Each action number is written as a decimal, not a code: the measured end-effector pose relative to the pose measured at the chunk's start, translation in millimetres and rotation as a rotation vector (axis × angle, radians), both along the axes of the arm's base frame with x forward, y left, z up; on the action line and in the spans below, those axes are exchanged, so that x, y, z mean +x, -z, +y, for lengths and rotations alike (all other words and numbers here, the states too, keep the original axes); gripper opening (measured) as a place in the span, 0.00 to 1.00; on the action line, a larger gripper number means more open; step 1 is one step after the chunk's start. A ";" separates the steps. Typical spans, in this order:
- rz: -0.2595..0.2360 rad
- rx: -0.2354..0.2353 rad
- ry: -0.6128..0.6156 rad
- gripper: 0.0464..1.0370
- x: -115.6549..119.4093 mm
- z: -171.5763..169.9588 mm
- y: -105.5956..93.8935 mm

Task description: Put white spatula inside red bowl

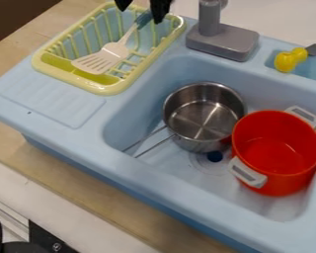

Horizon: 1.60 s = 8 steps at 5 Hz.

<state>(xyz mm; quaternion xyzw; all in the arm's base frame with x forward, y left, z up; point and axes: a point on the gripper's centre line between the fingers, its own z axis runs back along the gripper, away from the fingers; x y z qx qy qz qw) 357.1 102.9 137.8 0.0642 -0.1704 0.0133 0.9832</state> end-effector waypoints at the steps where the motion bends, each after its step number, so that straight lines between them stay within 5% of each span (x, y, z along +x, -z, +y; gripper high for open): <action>1: 0.035 -0.014 0.026 0.96 0.2 -2.5 10.9; 3: 0.045 -0.013 -0.009 0.90 1.0 -1.5 16.3; 4: 0.044 -0.062 -0.013 0.63 -0.9 -1.4 17.0; 5: 0.040 -0.063 -0.030 0.33 -2.1 4.5 16.9; 6: 0.064 -0.058 -0.061 0.19 -6.5 6.1 17.4; 8: 0.070 -0.013 -0.070 0.19 -16.0 2.7 2.9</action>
